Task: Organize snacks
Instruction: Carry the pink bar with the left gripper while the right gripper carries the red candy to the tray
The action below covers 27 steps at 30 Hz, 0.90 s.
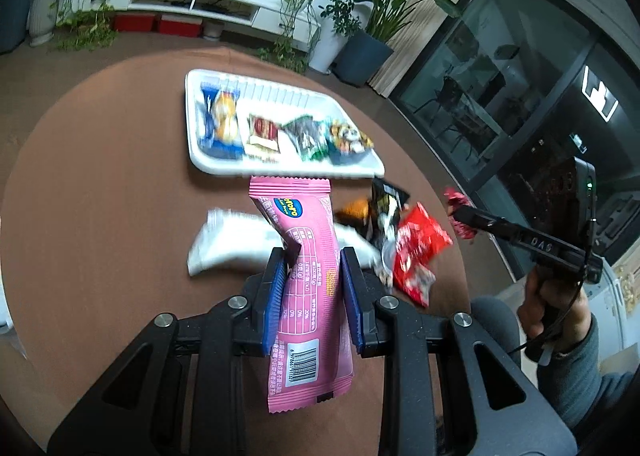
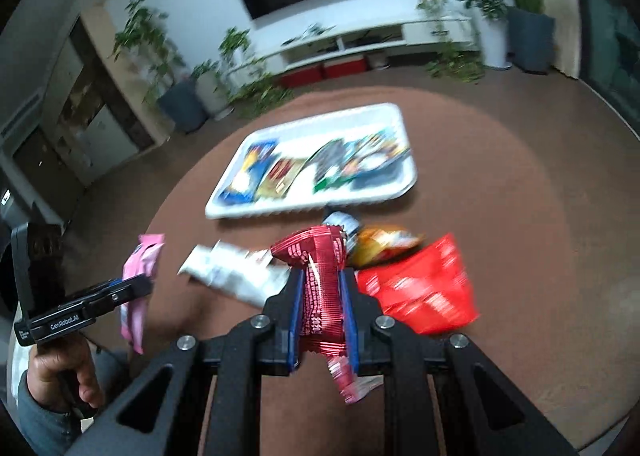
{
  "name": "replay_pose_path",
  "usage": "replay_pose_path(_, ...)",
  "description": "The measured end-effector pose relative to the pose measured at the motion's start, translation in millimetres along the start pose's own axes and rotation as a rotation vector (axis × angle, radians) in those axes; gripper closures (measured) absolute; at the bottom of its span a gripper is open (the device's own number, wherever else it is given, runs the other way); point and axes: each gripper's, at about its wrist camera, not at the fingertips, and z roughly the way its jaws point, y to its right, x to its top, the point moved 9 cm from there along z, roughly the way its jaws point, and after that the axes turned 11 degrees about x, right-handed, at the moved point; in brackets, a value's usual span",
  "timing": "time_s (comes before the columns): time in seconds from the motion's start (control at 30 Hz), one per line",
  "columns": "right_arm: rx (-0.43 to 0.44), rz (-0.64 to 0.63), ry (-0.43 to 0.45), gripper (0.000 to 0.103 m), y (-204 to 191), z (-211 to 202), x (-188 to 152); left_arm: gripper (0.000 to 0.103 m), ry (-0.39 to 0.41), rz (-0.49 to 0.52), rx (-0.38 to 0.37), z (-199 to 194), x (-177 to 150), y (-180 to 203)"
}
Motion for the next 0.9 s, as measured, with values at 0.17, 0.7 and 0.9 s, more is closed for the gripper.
replay_pose_path(0.17,-0.032,-0.007,0.052,0.084,19.4,-9.2,46.3,0.078,0.046,0.030,0.021,2.4,56.0,2.9)
replay_pose_path(0.7,0.017,-0.045,-0.056,0.083,11.6,111.7,157.0,0.078,-0.026,0.090,0.124,113.1,179.4,8.7)
replay_pose_path(0.9,-0.017,-0.012,-0.137,0.083,31.6,166.1,156.4,0.078,-0.067,0.082,0.159,159.7,182.3,-6.9)
